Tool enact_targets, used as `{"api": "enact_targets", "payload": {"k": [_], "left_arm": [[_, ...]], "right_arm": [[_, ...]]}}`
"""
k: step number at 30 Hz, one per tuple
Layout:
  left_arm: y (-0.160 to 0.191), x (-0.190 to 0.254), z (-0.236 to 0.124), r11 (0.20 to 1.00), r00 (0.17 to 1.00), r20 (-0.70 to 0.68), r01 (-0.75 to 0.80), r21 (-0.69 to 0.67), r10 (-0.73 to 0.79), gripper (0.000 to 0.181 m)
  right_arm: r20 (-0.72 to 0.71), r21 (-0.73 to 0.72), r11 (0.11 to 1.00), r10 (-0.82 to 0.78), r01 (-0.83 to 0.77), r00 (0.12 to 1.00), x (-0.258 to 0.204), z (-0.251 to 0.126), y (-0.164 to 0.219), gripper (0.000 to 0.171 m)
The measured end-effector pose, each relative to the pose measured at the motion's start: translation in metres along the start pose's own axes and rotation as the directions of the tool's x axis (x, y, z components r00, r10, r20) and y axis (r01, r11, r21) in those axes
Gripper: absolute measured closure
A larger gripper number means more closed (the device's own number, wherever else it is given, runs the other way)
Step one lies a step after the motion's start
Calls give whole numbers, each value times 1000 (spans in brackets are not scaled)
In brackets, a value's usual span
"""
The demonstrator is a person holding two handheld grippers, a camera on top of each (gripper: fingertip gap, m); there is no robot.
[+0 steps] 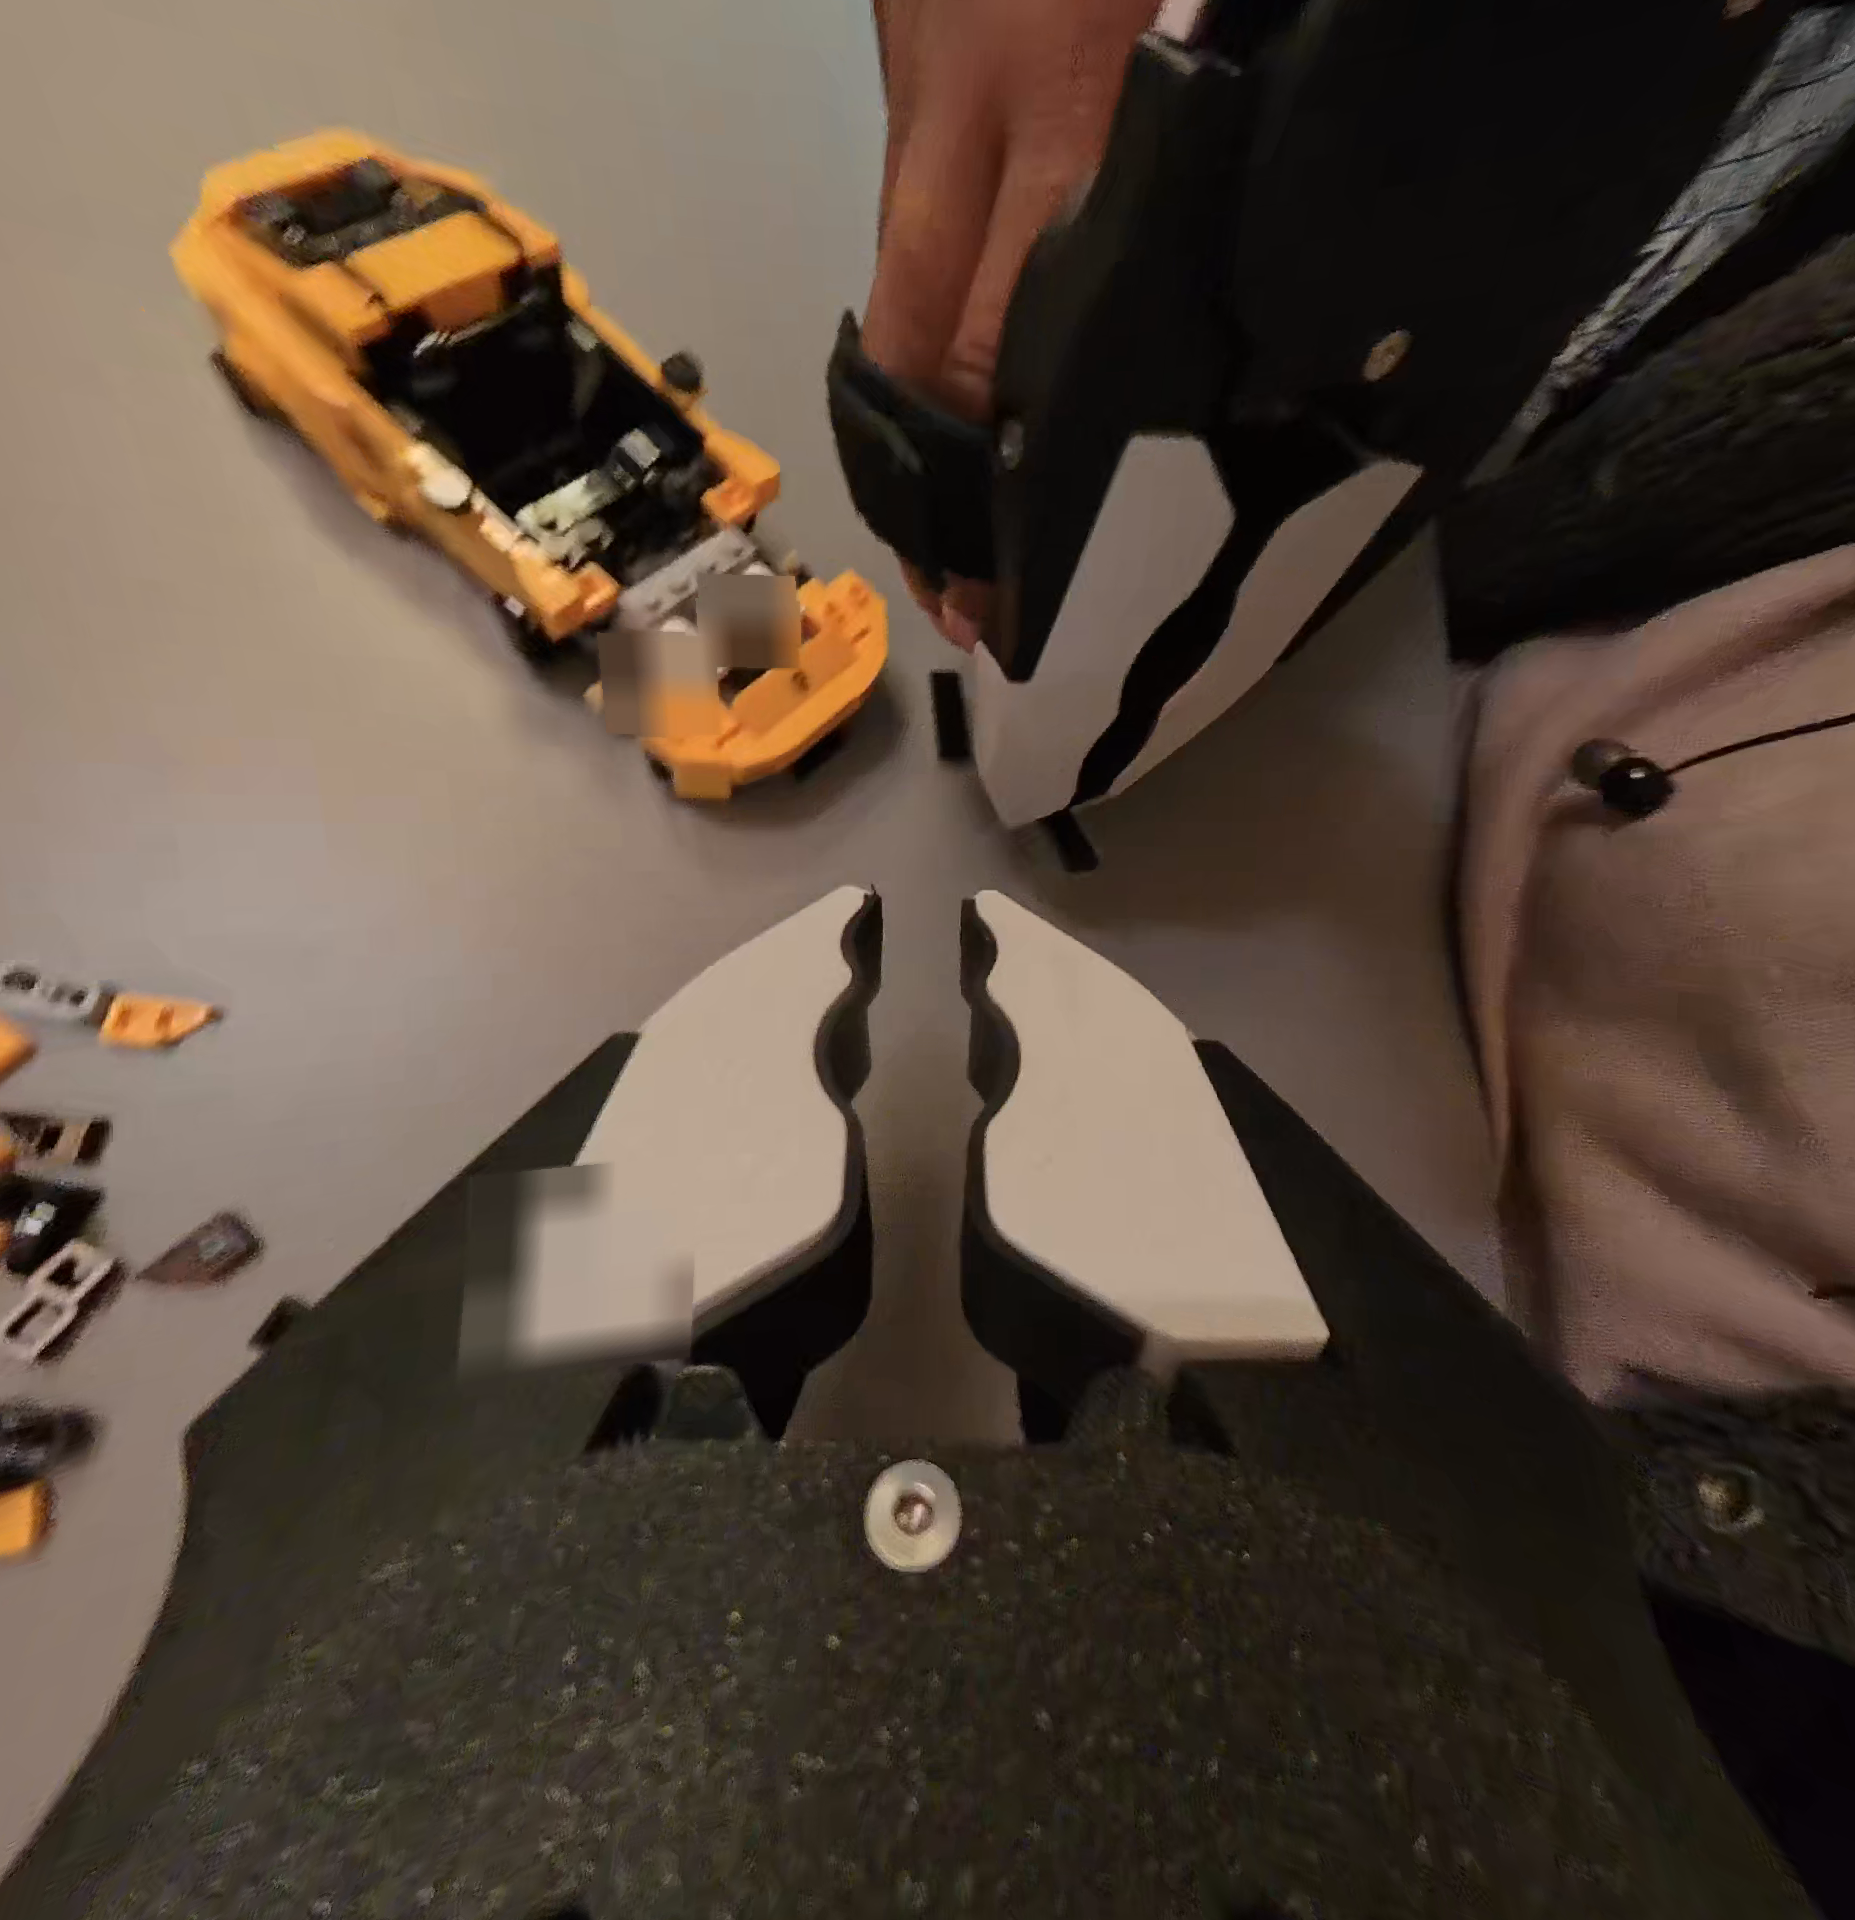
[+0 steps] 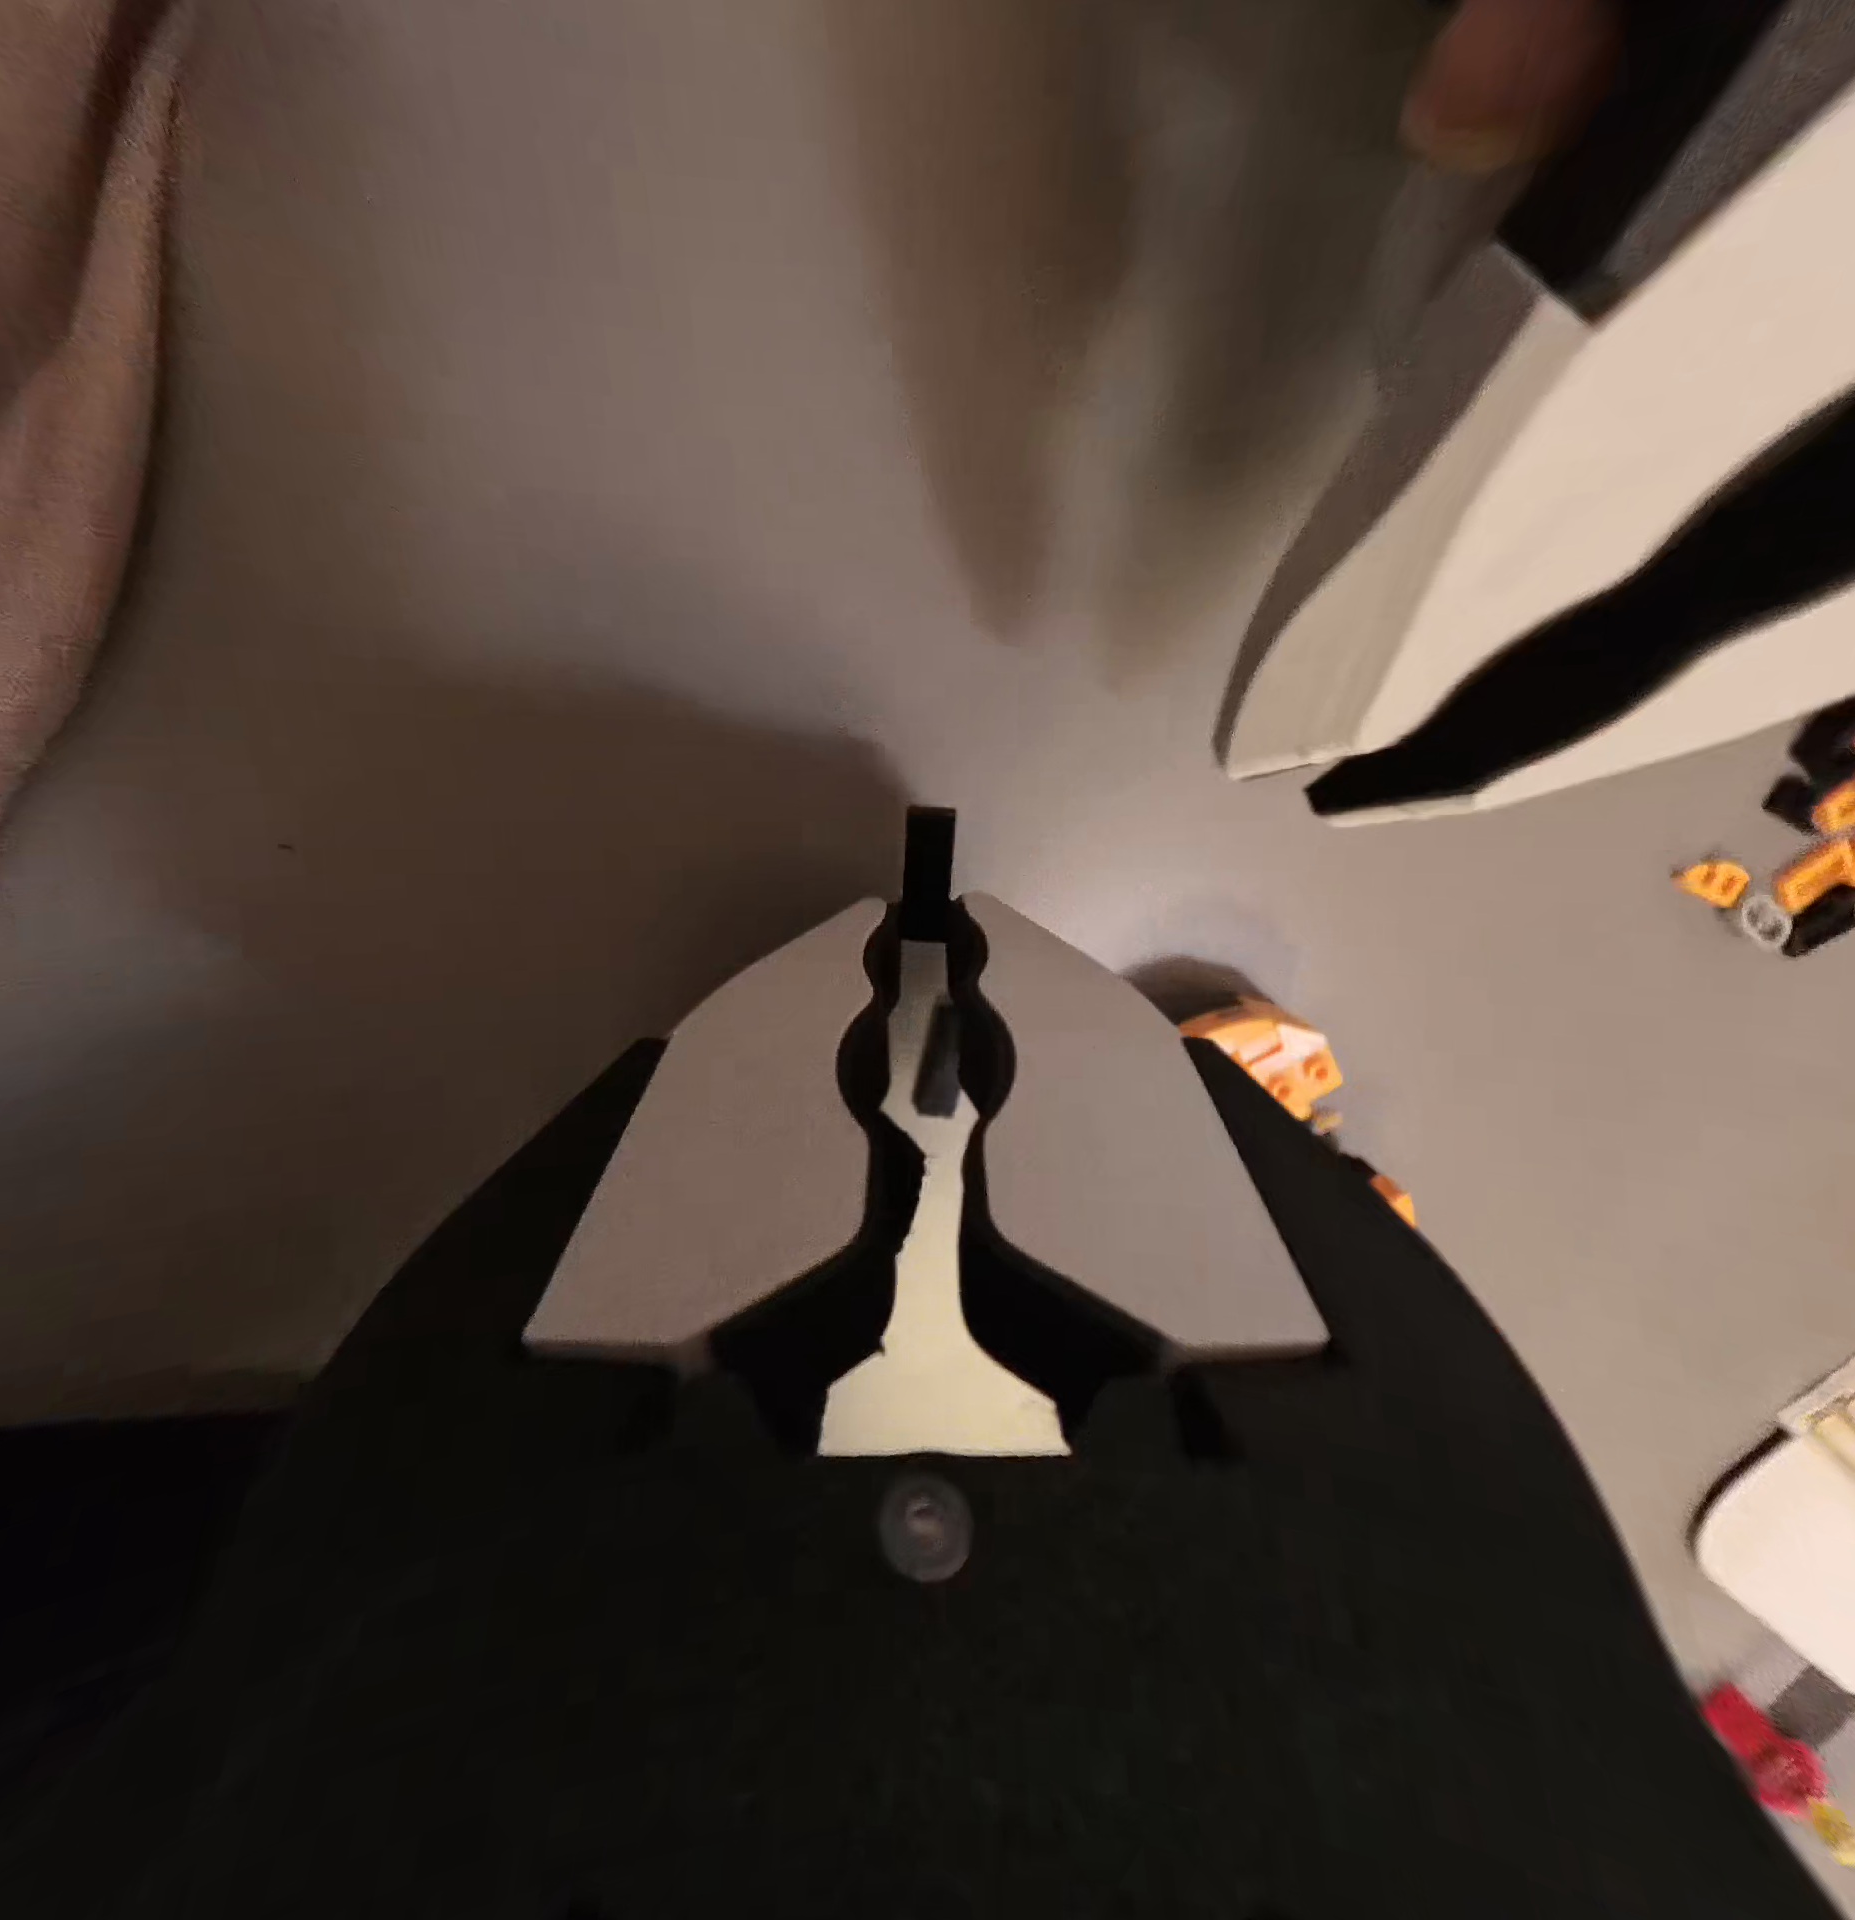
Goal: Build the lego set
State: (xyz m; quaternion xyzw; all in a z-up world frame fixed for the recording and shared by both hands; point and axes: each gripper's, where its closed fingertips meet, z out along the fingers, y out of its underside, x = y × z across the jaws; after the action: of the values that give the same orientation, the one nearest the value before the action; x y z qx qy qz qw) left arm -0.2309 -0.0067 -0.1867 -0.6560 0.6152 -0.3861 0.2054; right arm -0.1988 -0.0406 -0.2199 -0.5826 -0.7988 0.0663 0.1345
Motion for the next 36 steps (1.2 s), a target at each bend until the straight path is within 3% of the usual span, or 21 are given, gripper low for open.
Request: {"api": "enact_targets", "payload": {"k": [6,9,15,20,25,32,36], "left_arm": [[15,-11,2,1000,998,50,26,-6,-26,168],[15,-14,2,1000,998,63,30,-1,-30,168],[15,-17,0,998,996,76,50,23,-52,169],[15,-19,0,997,994,74,73,29,-75,169],[12,-18,-3,996,995,64,73,56,-76,170],[12,-15,-3,996,996,52,66,57,-69,169],[14,-21,-1,996,992,93,76,48,-80,162]], "right_arm": [[18,-59,995,-79,80,997,7,10,-1,162],[14,-35,997,-65,65,998,10,9,-3,152],[-17,195,976,104,-99,994,16,-22,3,149],[9,245,960,136,-134,991,5,-8,-2,150],[41,214,969,119,-126,992,12,6,-16,157],[128,65,994,77,-86,989,4,10,-8,164],[18,275,941,201,-198,979,31,-36,-2,164]]}}
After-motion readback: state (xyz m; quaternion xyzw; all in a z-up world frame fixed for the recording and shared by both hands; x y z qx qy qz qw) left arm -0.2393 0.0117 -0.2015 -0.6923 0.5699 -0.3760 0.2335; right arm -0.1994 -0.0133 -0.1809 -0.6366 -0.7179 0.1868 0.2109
